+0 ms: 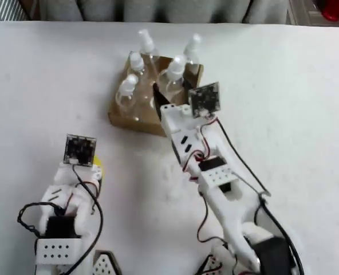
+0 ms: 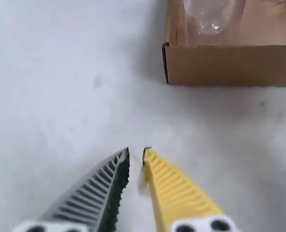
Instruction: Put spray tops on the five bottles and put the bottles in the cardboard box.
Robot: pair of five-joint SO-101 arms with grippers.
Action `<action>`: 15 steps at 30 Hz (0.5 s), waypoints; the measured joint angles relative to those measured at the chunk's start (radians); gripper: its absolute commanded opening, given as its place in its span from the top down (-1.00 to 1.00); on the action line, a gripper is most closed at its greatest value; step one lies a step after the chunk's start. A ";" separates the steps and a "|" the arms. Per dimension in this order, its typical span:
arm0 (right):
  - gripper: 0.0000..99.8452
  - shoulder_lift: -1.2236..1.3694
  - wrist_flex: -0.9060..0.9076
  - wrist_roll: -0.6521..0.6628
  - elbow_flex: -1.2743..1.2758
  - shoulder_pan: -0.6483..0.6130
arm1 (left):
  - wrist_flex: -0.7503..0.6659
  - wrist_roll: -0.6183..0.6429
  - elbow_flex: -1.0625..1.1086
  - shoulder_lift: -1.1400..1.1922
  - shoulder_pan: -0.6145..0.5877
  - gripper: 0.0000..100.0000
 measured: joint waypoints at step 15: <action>0.97 0.212 -0.103 0.133 -0.048 0.021 | 0.000 -0.015 0.000 0.000 0.000 0.86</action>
